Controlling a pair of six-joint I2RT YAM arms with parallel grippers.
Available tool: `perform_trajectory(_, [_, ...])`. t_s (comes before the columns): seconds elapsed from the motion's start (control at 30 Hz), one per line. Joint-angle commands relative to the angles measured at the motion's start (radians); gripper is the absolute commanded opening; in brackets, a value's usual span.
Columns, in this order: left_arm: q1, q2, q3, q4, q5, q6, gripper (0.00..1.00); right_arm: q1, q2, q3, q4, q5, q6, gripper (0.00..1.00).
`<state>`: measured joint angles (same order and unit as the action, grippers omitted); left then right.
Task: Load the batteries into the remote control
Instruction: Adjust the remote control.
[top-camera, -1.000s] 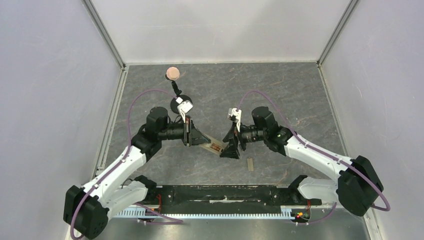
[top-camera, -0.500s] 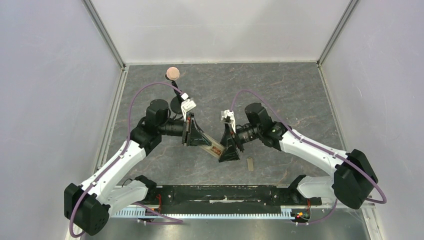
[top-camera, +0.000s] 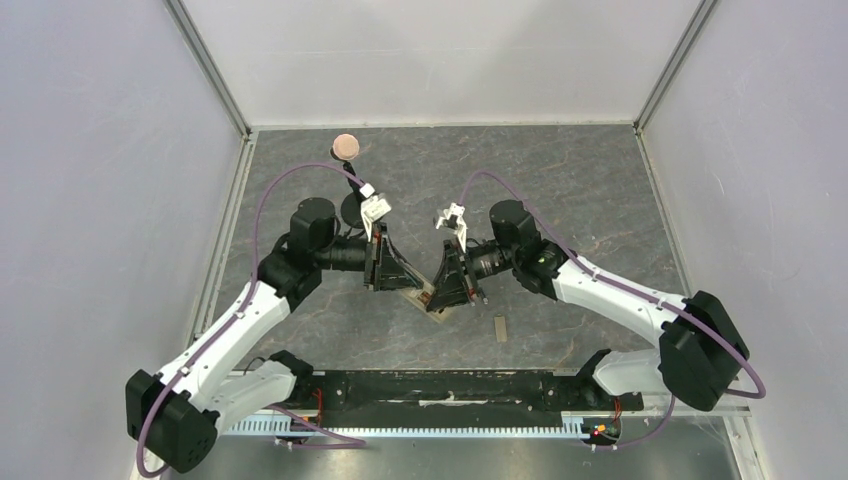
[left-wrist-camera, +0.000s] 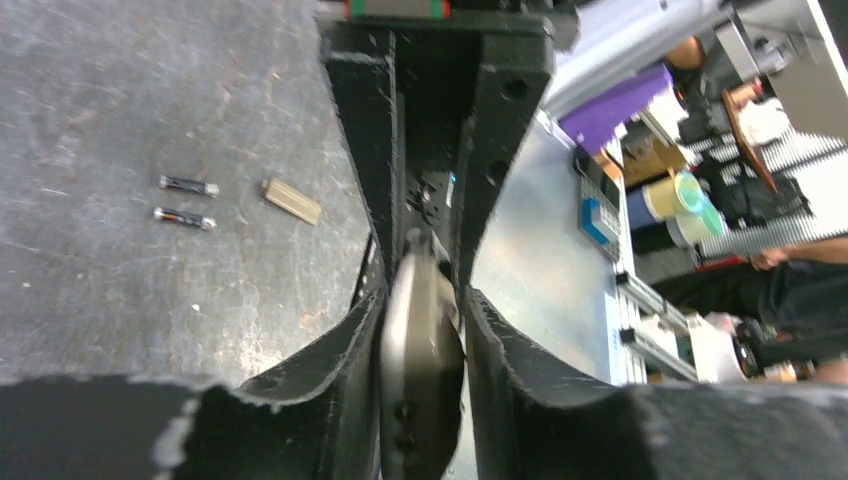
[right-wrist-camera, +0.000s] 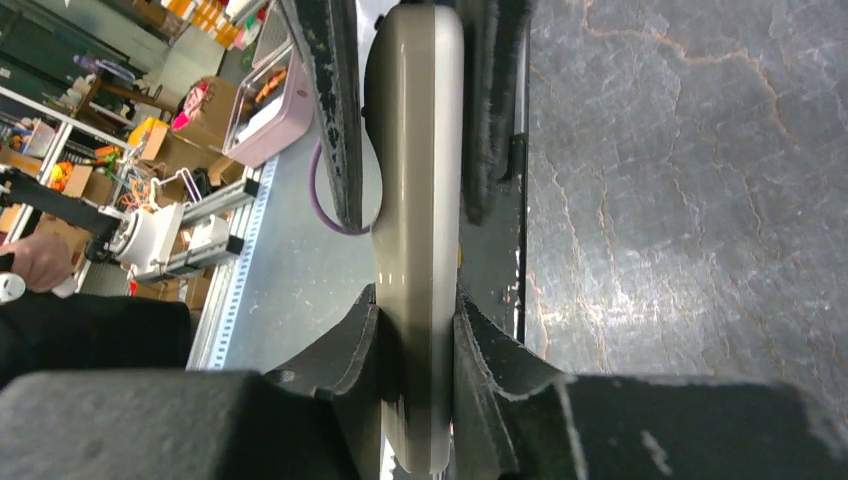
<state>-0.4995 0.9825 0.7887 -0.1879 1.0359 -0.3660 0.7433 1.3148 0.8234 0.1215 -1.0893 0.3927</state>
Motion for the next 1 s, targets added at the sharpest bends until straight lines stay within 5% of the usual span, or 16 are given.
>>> perform_trajectory(0.0, [-0.003,-0.045,0.002,0.176,-0.153,-0.162,0.46,0.016,-0.022,0.016,0.158,0.048,0.125,0.01])
perform_trajectory(0.27, [-0.002,-0.195,-0.269,0.719,-0.503,-0.651,0.48,0.013,-0.054,-0.06,0.551,0.195,0.48,0.08])
perform_trajectory(0.5, [-0.003,-0.254,-0.29,0.719,-0.553,-0.652,0.48,0.013,-0.042,-0.071,0.609,0.273,0.566,0.08])
perform_trajectory(0.6, [-0.004,-0.257,-0.295,0.722,-0.548,-0.657,0.38,0.013,-0.03,-0.094,0.676,0.289,0.632,0.08])
perform_trajectory(0.73, [-0.003,-0.254,-0.291,0.719,-0.529,-0.638,0.04,0.013,-0.001,-0.115,0.77,0.274,0.727,0.13])
perform_trajectory(0.8, [-0.004,-0.25,-0.278,0.696,-0.517,-0.618,0.02,0.013,0.004,-0.122,0.78,0.276,0.746,0.23])
perform_trajectory(0.9, [-0.004,-0.257,-0.245,0.564,-0.555,-0.533,0.02,0.008,-0.002,-0.127,0.744,0.286,0.716,0.63])
perform_trajectory(0.97, [-0.002,-0.276,-0.206,0.395,-0.661,-0.45,0.02,-0.005,-0.052,-0.132,0.608,0.352,0.612,0.77])
